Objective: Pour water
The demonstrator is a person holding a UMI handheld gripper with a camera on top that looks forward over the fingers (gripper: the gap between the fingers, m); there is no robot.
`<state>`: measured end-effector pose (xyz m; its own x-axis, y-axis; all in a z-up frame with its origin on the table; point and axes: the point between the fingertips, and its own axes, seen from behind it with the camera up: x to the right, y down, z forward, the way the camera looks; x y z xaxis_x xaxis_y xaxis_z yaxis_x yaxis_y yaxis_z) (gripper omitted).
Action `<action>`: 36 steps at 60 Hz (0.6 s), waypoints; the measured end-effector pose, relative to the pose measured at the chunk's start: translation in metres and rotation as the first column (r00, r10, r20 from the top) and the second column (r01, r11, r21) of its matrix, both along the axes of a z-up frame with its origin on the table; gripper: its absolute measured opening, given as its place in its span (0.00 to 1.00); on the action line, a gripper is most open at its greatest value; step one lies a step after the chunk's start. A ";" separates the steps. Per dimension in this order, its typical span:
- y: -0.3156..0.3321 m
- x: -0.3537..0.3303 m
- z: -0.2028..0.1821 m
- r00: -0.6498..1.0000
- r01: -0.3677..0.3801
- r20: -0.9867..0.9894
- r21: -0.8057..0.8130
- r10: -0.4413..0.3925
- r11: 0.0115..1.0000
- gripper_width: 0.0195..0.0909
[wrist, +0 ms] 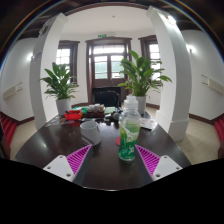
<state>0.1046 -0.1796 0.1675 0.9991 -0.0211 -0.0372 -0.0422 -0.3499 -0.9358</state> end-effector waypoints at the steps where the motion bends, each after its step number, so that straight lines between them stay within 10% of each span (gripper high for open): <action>1: 0.003 0.003 -0.001 1.000 0.006 -0.003 0.005 -0.006 1.000 0.92; 29: 0.099 0.029 -0.011 0.999 0.046 0.008 0.155 -0.048 0.987 0.92; 36: 0.113 0.025 -0.016 1.000 0.028 -0.008 0.178 -0.027 0.984 0.69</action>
